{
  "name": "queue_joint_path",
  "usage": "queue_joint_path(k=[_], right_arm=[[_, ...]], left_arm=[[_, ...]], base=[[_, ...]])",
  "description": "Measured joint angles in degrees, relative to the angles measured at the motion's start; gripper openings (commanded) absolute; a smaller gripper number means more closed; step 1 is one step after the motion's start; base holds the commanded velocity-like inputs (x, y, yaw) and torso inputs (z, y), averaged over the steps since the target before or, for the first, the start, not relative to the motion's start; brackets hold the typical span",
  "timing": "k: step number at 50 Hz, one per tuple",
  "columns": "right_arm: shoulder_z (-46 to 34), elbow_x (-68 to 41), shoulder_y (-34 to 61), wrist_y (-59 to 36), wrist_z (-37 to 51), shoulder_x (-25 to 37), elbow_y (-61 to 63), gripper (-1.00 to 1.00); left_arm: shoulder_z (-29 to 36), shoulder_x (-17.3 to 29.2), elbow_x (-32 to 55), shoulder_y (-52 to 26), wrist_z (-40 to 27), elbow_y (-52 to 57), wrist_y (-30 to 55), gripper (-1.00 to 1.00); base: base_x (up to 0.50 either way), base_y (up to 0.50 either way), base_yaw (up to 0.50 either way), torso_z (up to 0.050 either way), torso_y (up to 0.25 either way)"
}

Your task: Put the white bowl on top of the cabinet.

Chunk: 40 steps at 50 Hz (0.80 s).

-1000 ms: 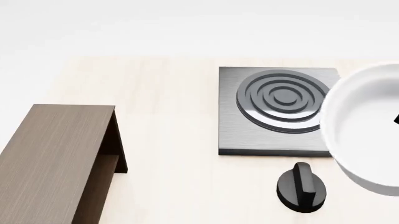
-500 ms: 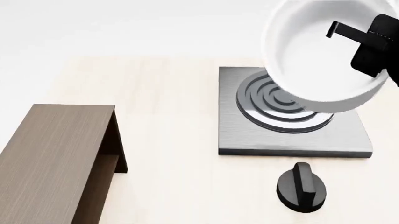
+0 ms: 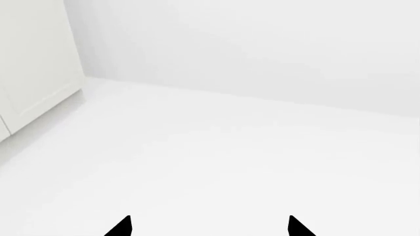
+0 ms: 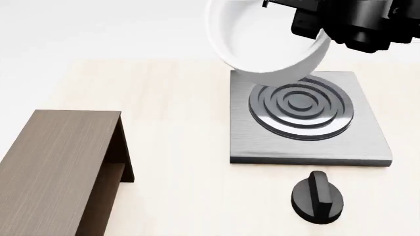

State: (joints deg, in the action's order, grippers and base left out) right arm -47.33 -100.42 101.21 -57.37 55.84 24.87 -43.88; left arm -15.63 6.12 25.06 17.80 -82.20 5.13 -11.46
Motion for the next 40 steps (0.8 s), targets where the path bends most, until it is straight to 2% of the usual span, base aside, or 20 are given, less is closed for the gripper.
queue_joint_path(k=[22,40], right_arm=[[-7.65,8.47,7.14,2.47,-22.05,-15.67,-23.13,-1.00],[-7.77,7.91,6.61,3.94,-29.35,-22.59,-29.06,-1.00]], left_arm=[[0.09,0.13,1.12,-0.07,0.48,-0.70,-0.83,1.00],[0.35,0.31,1.45,-0.18,0.51,-0.83,-1.06,1.00]], base=[[0.00,0.00,0.00,0.000,0.001],[0.00,0.00,0.00,0.001,0.001]])
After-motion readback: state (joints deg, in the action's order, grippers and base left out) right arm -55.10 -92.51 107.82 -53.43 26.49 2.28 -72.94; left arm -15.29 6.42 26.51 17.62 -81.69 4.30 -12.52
